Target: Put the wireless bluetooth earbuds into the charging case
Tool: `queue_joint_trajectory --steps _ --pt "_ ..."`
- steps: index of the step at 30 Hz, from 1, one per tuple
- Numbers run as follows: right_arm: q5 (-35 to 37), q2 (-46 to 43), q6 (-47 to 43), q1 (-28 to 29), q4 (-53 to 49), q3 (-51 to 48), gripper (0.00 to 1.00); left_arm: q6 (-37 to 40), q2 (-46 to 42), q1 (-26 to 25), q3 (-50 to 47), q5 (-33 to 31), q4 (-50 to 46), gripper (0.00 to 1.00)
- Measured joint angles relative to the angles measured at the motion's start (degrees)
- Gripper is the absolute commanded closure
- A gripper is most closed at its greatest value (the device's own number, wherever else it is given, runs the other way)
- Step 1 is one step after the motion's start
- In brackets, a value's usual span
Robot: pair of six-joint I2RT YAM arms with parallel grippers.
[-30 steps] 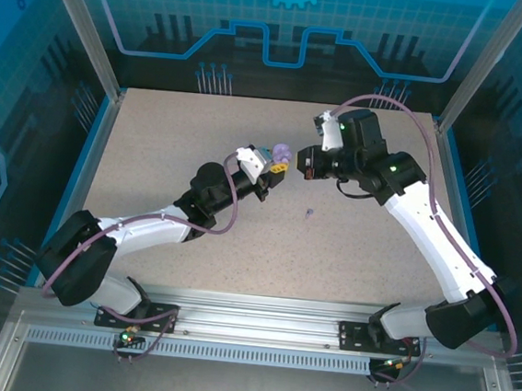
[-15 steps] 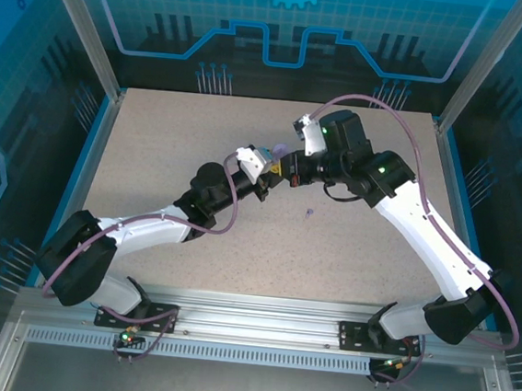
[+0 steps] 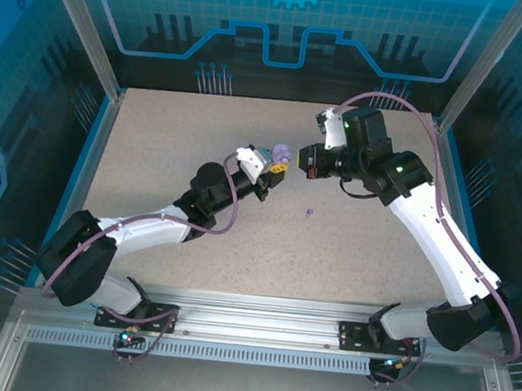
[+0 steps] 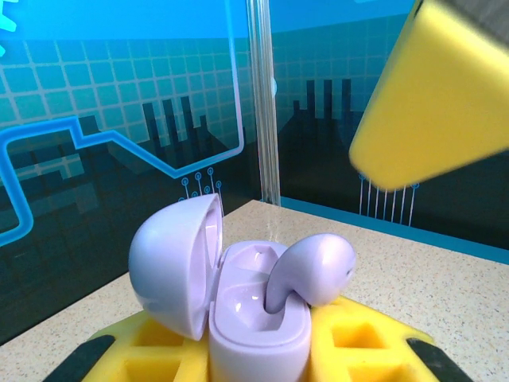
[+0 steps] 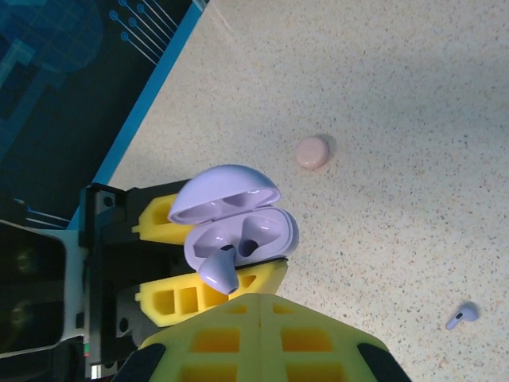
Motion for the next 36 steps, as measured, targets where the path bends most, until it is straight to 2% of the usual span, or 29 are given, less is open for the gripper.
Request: queue_joint_trajectory --steps 11,22,28,36 --pt "-0.4 3.2 0.0 1.7 0.0 -0.8 1.0 0.0 0.0 0.1 0.0 0.4 -0.2 1.0" --pt "1.9 4.4 0.0 3.7 -2.2 2.7 1.0 0.0 0.0 0.4 0.0 0.4 0.3 1.0" --pt "-1.0 5.0 0.0 6.6 -1.7 5.6 1.0 0.0 0.0 0.4 0.0 0.9 -0.1 1.0" --pt "-1.4 5.1 0.0 6.6 -1.3 6.9 1.0 -0.6 0.0 0.4 0.0 0.9 -0.2 1.0"
